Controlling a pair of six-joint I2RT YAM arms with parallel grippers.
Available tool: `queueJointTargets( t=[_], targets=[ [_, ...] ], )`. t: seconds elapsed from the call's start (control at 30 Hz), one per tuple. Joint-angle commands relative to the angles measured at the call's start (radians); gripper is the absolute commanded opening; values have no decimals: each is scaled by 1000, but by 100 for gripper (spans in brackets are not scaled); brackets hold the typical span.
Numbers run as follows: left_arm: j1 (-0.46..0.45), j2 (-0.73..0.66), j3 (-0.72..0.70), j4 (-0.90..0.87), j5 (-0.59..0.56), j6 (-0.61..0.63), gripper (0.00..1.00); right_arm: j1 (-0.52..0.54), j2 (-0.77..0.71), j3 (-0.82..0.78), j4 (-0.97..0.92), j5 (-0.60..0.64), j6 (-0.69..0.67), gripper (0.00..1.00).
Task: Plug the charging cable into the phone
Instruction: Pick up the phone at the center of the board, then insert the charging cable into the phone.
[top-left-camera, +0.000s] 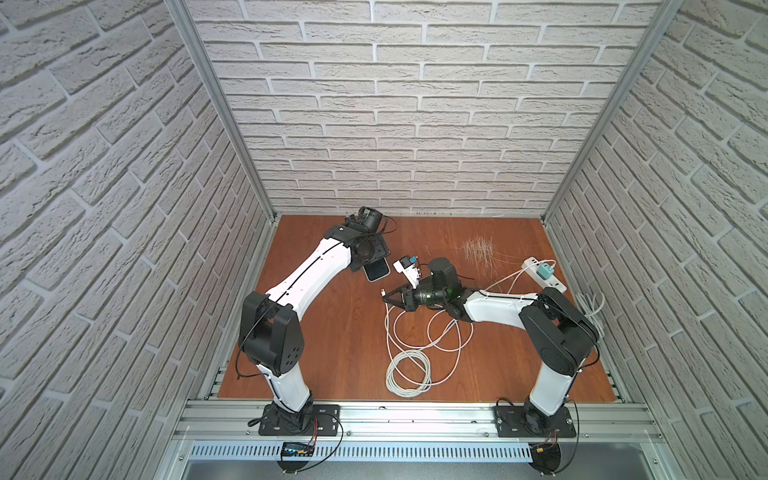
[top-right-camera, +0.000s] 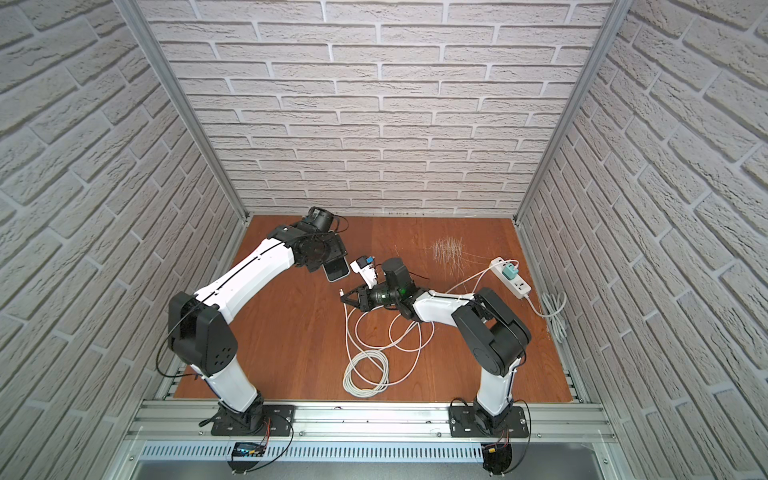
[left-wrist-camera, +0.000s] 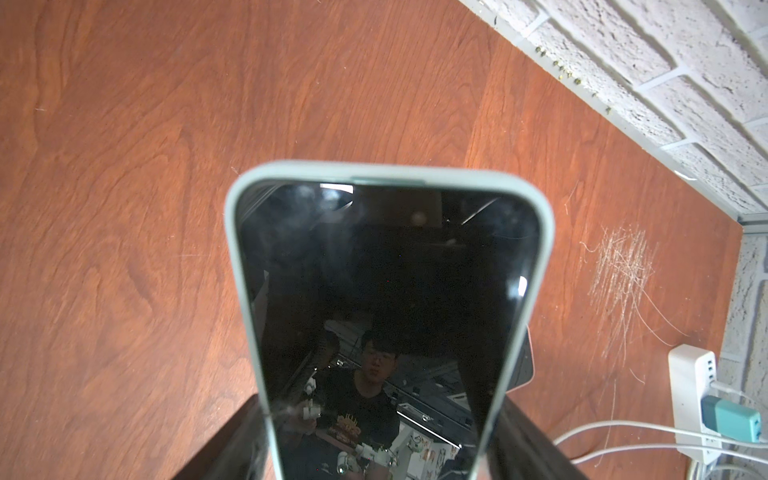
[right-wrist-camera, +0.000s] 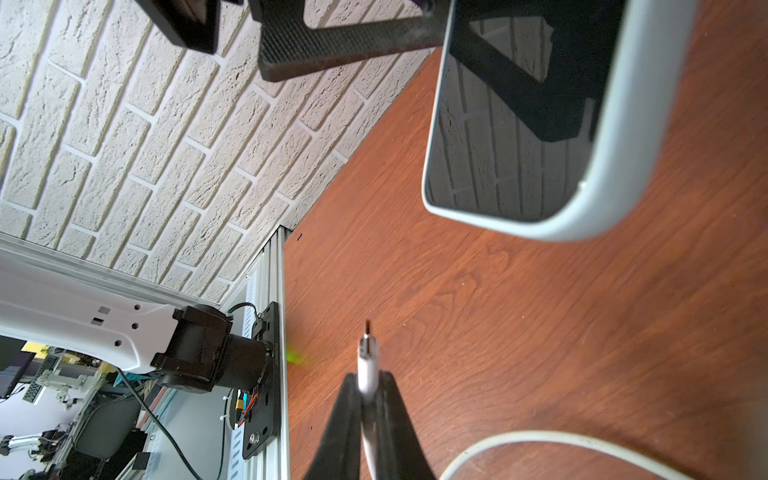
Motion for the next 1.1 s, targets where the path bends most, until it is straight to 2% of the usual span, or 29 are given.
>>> queueJointTargets(
  t=[0.0, 1.07],
  targets=[
    [-14, -41, -5, 40, 21, 15, 28, 1, 3, 20, 15, -7, -5, 3],
    [-31, -109, -81, 44, 58, 54, 27, -13, -12, 2, 28, 20, 12, 3]
  ],
)
